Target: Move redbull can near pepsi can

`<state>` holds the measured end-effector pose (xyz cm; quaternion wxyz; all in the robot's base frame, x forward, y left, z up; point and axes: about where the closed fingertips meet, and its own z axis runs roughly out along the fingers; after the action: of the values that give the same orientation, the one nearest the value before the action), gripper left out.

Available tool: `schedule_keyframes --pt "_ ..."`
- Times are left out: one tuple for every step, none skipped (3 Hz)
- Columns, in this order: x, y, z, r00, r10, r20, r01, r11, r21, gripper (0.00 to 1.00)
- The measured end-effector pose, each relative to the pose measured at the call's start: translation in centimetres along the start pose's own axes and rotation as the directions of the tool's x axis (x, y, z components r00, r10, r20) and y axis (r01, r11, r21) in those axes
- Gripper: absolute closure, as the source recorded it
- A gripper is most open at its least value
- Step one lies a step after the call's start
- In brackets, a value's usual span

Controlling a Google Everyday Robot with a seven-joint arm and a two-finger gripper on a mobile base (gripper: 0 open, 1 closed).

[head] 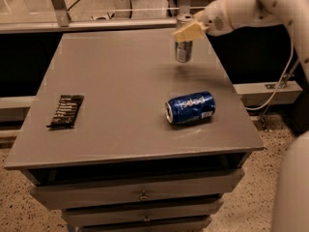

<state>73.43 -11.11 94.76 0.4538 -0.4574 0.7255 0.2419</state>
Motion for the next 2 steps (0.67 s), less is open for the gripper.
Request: schedule_keyframes --pt "1.8 1.7 -3.5 0.999 -0.030 0.018 0.031 0.9993 -0.022 1.00" --pt "2.7 4.0 -5.8 0.998 -0.056 0.040 0.058 0.9967 -0.057 1.00"
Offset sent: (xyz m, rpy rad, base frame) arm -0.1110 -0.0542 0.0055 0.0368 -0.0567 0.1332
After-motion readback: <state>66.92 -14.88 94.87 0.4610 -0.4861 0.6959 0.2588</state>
